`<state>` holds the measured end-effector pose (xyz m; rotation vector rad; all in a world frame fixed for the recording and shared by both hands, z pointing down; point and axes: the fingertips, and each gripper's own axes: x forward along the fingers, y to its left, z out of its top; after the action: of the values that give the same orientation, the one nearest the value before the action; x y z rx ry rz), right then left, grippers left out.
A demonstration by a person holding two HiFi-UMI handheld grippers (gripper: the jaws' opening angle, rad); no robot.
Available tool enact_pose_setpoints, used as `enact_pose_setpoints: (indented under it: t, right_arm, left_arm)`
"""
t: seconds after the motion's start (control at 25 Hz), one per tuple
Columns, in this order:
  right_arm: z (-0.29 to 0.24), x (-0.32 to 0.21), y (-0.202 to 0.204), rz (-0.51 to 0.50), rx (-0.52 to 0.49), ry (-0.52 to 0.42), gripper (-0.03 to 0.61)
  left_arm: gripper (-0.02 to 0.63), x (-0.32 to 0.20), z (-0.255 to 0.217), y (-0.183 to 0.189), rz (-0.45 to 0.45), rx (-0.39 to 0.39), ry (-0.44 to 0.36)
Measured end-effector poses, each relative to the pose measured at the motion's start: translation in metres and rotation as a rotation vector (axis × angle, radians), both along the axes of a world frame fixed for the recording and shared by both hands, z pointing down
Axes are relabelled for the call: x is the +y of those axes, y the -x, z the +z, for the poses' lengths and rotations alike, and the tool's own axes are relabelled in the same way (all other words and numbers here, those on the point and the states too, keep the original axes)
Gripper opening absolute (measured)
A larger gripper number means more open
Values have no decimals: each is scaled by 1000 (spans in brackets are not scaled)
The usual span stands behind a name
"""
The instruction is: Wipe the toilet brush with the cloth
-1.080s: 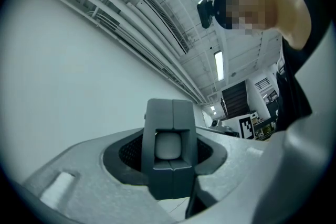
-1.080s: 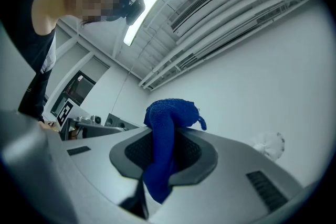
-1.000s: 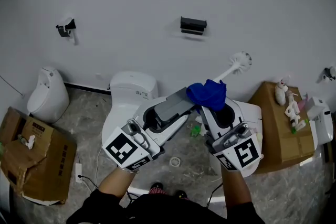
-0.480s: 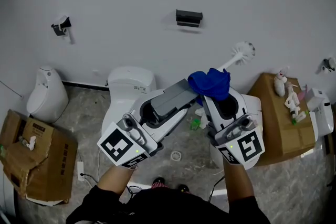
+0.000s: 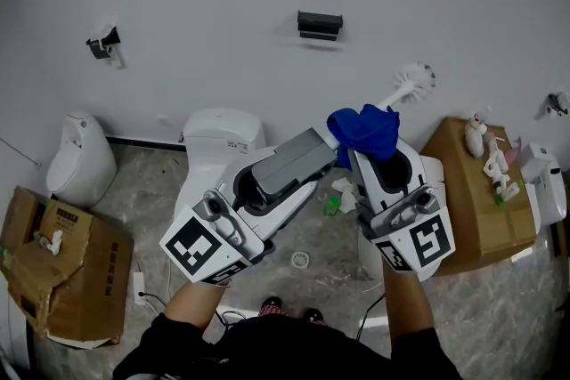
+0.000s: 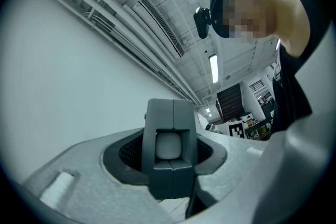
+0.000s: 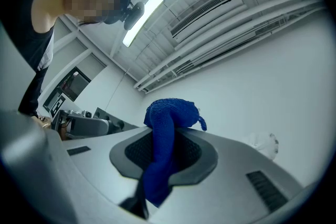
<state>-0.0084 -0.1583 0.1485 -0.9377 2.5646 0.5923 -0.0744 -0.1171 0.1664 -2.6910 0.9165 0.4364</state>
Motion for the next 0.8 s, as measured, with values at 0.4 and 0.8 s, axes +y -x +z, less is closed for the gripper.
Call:
enact_pose_setpoints:
  t: [0.4, 0.8]
  right_arm:
    - [-5, -11, -15, 53, -7, 7, 83]
    - [-12, -21, -31, 92, -1, -4, 83]
  left_arm:
    - [186, 3, -4, 0, 16, 11, 9]
    - [187, 10, -11, -1, 13, -4, 14]
